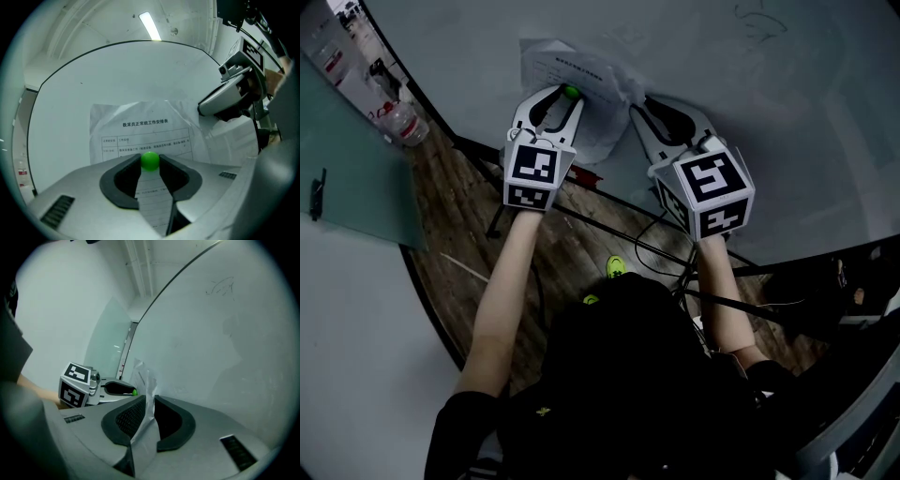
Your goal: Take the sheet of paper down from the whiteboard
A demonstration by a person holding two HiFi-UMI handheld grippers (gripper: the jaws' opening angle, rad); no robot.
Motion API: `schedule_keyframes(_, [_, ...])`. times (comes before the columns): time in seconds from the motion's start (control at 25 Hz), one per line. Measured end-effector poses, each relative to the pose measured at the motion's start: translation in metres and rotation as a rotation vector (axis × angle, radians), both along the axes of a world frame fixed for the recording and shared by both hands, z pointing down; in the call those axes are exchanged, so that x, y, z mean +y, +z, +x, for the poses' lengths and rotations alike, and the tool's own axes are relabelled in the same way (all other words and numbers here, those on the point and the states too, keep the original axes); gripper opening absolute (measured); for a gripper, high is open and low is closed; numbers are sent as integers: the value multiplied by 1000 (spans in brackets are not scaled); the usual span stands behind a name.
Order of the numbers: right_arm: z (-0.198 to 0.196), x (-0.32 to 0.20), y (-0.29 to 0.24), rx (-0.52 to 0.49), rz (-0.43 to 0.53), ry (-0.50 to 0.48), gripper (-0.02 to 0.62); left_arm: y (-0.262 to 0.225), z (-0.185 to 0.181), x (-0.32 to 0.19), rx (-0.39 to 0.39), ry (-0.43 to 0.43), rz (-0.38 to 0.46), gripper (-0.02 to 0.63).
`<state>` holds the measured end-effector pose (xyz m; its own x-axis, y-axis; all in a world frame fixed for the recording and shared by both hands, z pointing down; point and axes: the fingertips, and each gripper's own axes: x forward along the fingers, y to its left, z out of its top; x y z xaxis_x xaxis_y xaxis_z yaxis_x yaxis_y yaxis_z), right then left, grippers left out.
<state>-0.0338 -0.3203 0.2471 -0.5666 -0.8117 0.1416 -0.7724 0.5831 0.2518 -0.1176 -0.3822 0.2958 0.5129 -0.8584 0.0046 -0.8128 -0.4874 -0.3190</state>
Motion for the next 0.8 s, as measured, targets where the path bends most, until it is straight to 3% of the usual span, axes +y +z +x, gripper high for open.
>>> schedule_keyframes(0.36, [-13, -8, 6, -37, -52, -6, 69, 0, 1, 1, -12, 14, 4, 137])
schedule_keyframes(0.48, [-7, -4, 2, 37, -15, 43, 69, -1, 1, 2, -12, 22, 3, 137])
schedule_keyframes(0.64, [-5, 12, -14, 171, 138, 63, 68, -1, 0, 2, -21, 34, 2, 137])
schedule_keyframes(0.8, [-2, 5, -10, 229, 142, 81, 106, -1, -1, 1, -13, 32, 3, 137])
